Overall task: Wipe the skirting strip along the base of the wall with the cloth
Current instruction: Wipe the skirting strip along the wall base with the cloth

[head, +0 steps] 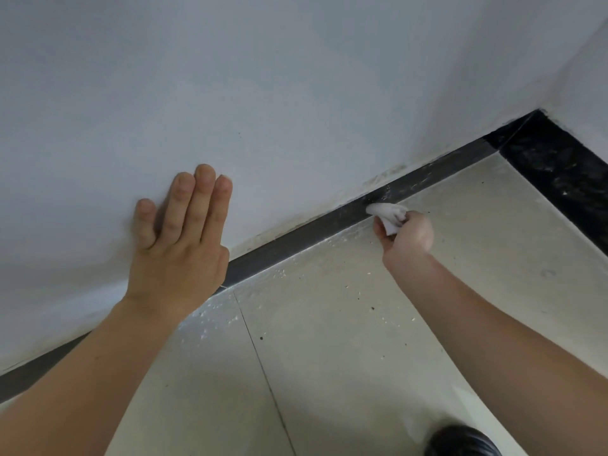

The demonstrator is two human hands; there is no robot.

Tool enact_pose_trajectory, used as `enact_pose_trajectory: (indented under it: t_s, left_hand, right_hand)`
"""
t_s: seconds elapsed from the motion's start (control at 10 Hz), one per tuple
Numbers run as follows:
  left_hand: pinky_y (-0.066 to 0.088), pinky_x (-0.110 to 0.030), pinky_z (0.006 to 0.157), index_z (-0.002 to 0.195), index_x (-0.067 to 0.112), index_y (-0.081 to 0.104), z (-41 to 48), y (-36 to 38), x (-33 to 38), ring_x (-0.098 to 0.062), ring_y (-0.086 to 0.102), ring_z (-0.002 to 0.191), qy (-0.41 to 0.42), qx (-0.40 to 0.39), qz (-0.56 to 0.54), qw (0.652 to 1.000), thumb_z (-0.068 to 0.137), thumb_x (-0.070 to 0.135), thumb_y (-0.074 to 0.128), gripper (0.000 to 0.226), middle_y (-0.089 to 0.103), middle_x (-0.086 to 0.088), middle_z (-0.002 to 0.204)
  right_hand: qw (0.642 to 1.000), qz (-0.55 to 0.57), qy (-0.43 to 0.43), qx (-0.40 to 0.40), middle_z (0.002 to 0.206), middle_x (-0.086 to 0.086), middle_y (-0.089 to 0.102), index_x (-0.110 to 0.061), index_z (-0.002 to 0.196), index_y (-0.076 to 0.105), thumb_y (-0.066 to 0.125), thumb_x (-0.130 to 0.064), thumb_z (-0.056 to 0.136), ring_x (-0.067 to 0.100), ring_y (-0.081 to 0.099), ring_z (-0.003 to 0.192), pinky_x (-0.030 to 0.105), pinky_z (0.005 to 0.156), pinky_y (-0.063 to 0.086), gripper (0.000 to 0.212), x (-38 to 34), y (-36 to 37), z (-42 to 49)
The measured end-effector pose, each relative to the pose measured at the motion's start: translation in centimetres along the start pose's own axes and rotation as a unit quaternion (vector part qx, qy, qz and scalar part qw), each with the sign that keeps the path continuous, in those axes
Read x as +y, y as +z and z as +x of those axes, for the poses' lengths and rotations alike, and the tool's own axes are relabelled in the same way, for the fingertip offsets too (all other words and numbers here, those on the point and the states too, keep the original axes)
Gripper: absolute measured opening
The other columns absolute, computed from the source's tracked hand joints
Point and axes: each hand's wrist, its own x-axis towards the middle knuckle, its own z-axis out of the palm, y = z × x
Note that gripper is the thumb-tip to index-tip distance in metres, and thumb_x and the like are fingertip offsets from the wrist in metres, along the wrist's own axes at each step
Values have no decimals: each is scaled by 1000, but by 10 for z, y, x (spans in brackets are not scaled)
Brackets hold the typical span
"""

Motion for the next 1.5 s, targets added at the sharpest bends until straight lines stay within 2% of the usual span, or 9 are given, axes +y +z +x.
enact_pose_trajectory:
  t_s: [0.1,0.3,0.5,0.7,0.9,1.0,1.2,1.3,1.5]
  left_hand:
    - [-17,-41,116,153,5,13,0,2,0,-23,-16,146,4,9,13,1000,77,14,40,81,-14,-11,159]
    - [-9,-43,117,151,3,23,0,2,-2,-25,-6,148,11,32,32,999,71,9,46,83,-3,-13,160]
    - [-8,-39,118,151,6,25,-2,-5,-7,-23,-5,148,25,18,23,999,74,10,44,80,-2,-11,161]
    - [-14,-39,116,153,7,16,0,-7,-5,-21,-14,147,8,-4,8,1000,78,13,40,79,-13,-9,160]
    - [-9,-43,116,154,7,15,6,-19,5,-22,-7,148,14,-19,-59,998,79,10,42,80,-6,-8,161]
    - [0,-45,117,154,8,15,22,-28,18,-23,11,147,81,-11,-87,993,78,12,46,81,11,-6,160]
    - [7,-40,116,152,6,22,69,-26,39,-22,19,145,87,6,-78,993,86,13,38,69,20,-7,158]
    - [5,-38,117,152,6,21,69,-24,40,-21,16,145,91,-8,-54,994,86,14,38,69,17,-5,159]
    - [-7,-37,118,154,8,14,70,-24,47,-19,-4,148,59,-39,-66,995,82,14,39,76,5,-4,161]
  right_hand:
    - [997,-54,57,4,60,4,60,-13,72,47,38,-9,95,16,57,56,28,54,51,26,34,6,-16]
    - [923,-194,296,-150,93,18,59,-3,93,55,46,-5,96,26,59,77,39,74,56,10,161,30,-73]
    - [956,-144,224,-120,139,19,45,-2,140,36,39,-4,96,20,57,79,27,58,56,44,156,47,-55]
    - [990,-74,105,-54,90,7,43,-1,137,36,34,1,96,16,51,72,22,48,55,41,53,29,-24]
    - [999,-30,3,18,96,14,65,-5,82,55,45,-5,93,19,62,74,29,81,56,15,-5,12,-25]
    - [989,-128,75,-12,90,9,56,-12,77,49,45,-6,94,18,58,70,29,63,58,19,25,11,-31]
    - [943,-202,238,-113,79,12,55,-1,79,54,44,-5,95,25,61,83,29,84,57,19,73,31,-37]
    - [966,-167,187,-62,72,12,60,-2,91,61,37,-6,94,18,59,46,20,40,53,24,42,33,-11]
    - [999,-45,18,-13,34,-5,58,-12,79,47,37,-6,97,6,57,30,18,40,51,21,-39,4,27]
